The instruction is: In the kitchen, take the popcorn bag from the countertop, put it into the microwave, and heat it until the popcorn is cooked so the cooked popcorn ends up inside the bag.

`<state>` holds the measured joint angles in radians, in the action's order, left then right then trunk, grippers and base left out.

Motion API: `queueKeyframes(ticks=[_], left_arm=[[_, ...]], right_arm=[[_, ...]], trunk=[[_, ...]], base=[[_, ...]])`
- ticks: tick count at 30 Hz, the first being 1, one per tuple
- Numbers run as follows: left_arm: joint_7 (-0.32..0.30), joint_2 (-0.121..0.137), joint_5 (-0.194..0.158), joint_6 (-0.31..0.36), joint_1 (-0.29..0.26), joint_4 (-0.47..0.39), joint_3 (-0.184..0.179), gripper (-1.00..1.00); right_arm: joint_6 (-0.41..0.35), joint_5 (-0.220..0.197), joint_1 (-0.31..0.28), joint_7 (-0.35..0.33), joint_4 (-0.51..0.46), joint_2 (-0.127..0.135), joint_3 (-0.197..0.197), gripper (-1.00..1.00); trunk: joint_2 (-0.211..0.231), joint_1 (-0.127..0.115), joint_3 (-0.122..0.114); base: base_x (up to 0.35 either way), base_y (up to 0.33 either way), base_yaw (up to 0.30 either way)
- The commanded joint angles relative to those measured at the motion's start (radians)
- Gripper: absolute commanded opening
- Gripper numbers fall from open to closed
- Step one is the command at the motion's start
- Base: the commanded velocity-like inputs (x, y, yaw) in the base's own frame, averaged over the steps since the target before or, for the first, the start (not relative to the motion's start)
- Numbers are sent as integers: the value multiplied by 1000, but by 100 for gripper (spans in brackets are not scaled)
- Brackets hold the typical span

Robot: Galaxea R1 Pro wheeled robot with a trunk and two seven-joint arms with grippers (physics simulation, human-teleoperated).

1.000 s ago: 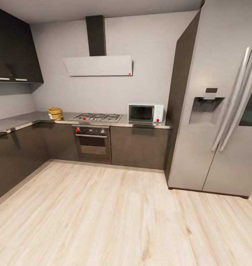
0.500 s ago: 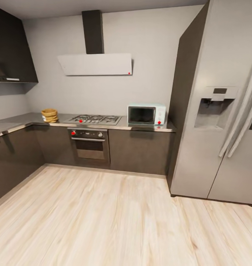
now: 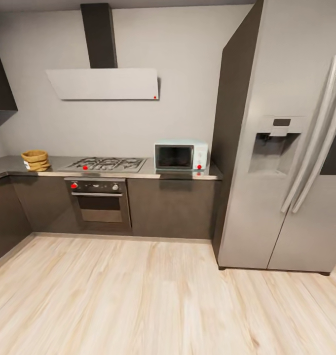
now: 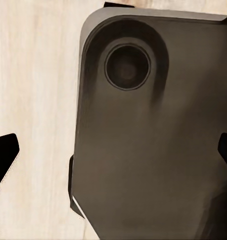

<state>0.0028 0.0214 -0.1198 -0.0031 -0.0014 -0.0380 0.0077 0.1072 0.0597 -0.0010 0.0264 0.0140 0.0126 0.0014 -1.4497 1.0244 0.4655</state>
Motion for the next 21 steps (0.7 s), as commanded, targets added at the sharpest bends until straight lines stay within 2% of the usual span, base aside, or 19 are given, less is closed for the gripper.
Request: queueKeyframes(ticks=[1,13,21], left_arm=[[0,0,-9,0,0,0,0,100],[0,-1,-9,0,0,0,0,100],[0,-2,-9,-1,0,0,0,100]], right_arm=[[3,7,-1,3,1,0,1,100],[4,12,-1,3,1,-2,4,100],[6,9,-1,3,1,-2,2,100]], trunk=[[0,1,1],[0,1,1],[0,1,-2]], base=[[335,0,-16],[335,0,-2],[335,0,-165]])
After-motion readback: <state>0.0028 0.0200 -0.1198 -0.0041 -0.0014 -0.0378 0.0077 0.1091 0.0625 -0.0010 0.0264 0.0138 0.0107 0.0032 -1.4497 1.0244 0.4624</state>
